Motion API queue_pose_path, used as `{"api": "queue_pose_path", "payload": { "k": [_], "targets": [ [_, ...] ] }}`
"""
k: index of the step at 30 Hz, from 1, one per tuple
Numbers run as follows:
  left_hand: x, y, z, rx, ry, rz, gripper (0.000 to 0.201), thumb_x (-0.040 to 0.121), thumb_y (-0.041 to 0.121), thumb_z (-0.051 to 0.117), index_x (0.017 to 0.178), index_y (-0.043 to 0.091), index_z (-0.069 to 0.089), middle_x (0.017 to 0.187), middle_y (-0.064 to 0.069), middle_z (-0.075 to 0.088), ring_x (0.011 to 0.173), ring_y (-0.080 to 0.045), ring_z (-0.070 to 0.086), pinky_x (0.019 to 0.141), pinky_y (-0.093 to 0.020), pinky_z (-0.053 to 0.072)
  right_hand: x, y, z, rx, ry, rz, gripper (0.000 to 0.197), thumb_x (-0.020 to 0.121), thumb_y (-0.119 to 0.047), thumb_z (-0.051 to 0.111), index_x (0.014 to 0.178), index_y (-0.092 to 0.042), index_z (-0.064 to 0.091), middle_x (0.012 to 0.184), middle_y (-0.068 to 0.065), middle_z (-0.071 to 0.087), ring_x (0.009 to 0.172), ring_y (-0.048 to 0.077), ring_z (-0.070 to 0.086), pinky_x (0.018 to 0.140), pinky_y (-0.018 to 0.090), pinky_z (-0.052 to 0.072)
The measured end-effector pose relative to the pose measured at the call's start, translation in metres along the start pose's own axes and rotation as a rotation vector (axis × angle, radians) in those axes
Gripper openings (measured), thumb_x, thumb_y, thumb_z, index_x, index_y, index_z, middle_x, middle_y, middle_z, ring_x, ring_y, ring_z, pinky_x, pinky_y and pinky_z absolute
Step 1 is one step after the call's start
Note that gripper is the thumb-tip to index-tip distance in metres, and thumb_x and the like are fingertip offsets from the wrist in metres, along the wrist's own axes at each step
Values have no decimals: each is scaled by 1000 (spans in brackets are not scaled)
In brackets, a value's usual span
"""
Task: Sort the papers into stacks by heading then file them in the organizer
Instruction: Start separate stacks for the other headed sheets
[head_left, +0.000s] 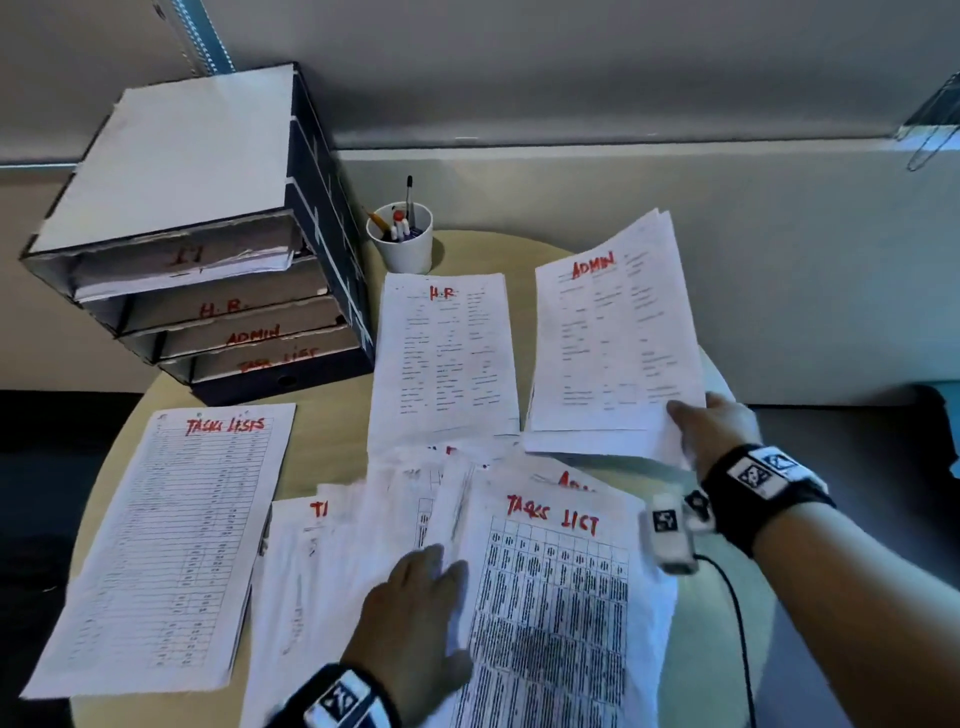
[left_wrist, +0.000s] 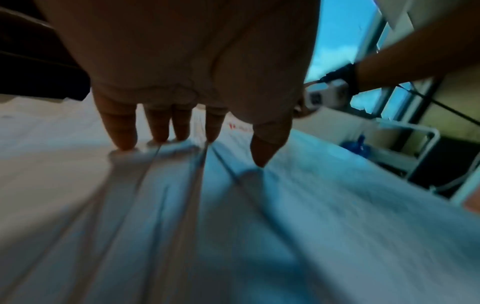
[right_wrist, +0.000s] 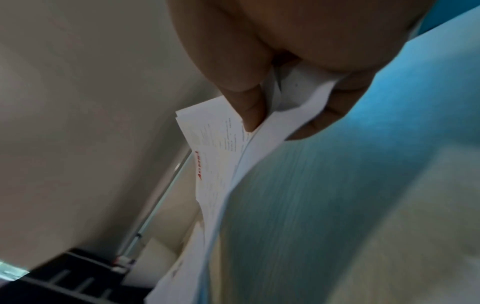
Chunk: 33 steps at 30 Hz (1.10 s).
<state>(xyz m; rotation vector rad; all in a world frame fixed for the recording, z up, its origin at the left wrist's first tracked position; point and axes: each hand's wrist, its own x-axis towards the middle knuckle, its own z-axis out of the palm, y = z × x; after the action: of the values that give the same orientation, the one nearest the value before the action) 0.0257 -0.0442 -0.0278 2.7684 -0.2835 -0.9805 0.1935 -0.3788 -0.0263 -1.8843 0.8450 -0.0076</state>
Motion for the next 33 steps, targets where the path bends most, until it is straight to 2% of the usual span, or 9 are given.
{"api": "queue_pose_path", "payload": {
  "k": [3,7,12,16,19,22,24,29,33],
  "targets": [
    [-4,-15,16,17,-120,9,97,86,69,51,156,37,-9,160,8,-29,153,-23,-16,121,-51,12,29,-15,13,-244,-32,3,17,83,-24,68,88,-8,66,87,8,67,77,27,63,71,30,51],
    [-4,-20,21,-22,-101,8,95,89,63,53,155,39,-10,156,10,-34,151,-21,-20,122,-50,7,44,-28,28,-398,-83,-8,35,90,-20,66,121,-2,63,116,17,64,108,33,61,86,33,47],
    [-3,-25,27,-45,-102,5,93,91,61,54,154,42,-12,146,14,-41,151,-21,-23,122,-51,6,43,-35,37,-575,-2,-43,37,85,-27,65,114,-4,65,107,20,66,95,35,63,83,33,50],
    [-11,-10,18,-54,35,-36,94,88,53,64,157,34,4,166,8,-5,152,-21,2,118,-46,21,30,-29,20,-589,89,-132,53,81,-40,66,127,-18,53,126,14,55,114,36,56,99,45,46],
    [-6,4,15,-76,158,-106,93,82,54,66,154,24,15,150,1,30,136,-24,32,107,-41,37,-24,-8,-1,-590,81,-265,40,81,-44,67,115,-23,60,120,7,60,115,30,55,98,38,43],
    [8,20,7,-170,188,-230,77,78,61,65,138,21,35,131,-4,47,119,-27,48,97,-39,46,-105,52,-15,-642,-208,-227,46,73,-56,70,98,-18,64,97,6,69,90,26,61,77,30,42],
    [17,28,3,-240,208,-286,69,76,60,67,127,21,41,122,-4,56,110,-28,57,92,-39,50,-156,88,-16,-727,-397,-148,66,63,-70,70,109,-26,53,98,0,62,88,23,59,74,27,40],
    [22,28,5,-508,336,-217,24,90,38,66,97,25,47,95,0,64,85,-27,59,75,-30,48,-198,119,-8,-757,-396,-127,81,72,-60,73,133,-39,23,124,1,36,113,29,53,98,40,44],
    [17,17,13,-556,439,-152,38,94,35,65,69,21,40,64,4,52,64,-24,50,60,-30,40,-195,127,-14,-710,-385,-121,89,73,-57,74,144,-35,24,132,1,37,120,28,51,102,36,41]
  ]
}}
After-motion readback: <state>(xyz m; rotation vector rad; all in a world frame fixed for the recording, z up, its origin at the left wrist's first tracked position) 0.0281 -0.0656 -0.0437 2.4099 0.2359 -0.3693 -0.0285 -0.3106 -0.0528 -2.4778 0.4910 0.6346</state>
